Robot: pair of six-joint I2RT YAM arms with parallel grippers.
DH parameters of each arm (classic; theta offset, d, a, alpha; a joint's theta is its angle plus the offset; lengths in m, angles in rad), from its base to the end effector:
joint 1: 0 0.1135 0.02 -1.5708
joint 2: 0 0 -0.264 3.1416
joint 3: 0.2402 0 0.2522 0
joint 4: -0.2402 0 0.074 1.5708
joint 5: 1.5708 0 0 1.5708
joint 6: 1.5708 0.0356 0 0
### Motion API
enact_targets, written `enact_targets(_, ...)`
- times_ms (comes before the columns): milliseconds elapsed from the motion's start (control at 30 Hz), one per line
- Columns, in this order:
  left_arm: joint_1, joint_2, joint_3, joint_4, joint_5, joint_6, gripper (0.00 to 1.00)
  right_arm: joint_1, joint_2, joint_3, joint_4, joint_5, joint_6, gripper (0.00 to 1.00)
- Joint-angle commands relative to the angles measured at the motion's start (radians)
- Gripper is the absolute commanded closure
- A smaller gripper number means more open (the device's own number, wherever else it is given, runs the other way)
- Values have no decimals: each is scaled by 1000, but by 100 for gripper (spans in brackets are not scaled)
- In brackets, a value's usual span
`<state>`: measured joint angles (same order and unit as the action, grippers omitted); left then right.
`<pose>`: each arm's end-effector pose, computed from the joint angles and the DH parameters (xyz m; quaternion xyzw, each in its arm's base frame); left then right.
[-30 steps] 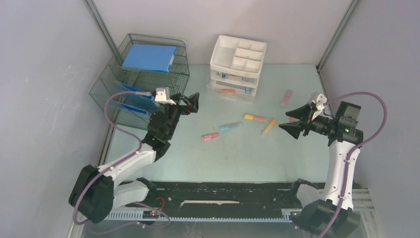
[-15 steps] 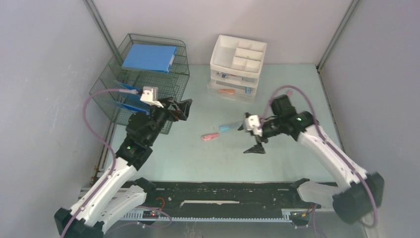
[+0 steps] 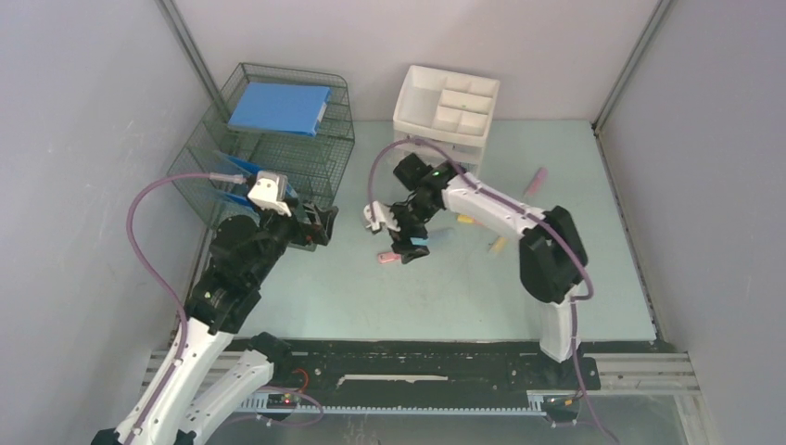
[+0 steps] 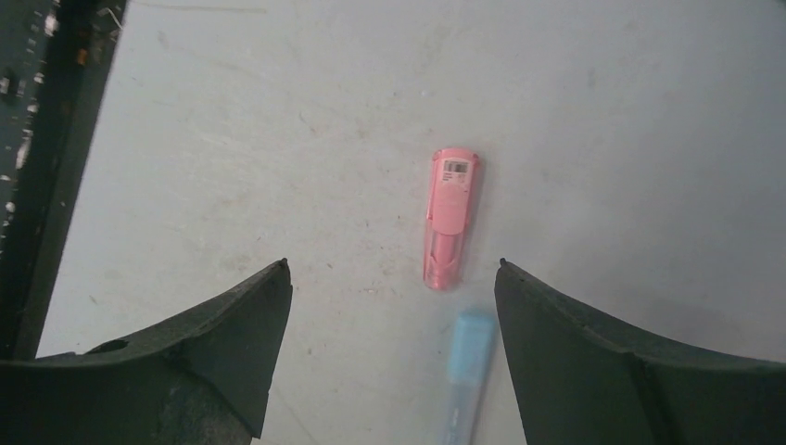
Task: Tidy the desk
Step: Pick up the stationery from the center of the board.
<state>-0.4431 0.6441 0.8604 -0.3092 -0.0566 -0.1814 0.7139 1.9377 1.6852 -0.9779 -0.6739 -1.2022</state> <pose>0.1313 -0.0601 0.3730 0.0775 0.7350 -0.1869 0.6471 0.2884 0.2793 0.2609 -0.7931 0.4891 0.2775 0.2339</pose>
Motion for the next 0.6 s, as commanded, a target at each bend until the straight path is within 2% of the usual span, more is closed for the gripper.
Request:
enact_targets(0,41,-43,-37,-30,-45,57,0,61,87,65,-13,158,61,13)
enact_targets(233,62,-130,-93,7,-89,79,0,75,211,133,37,196,113,17)
enact_targets(567,65,-139,-96,8,-101,89,0,91,290,174,78,238,168,23)
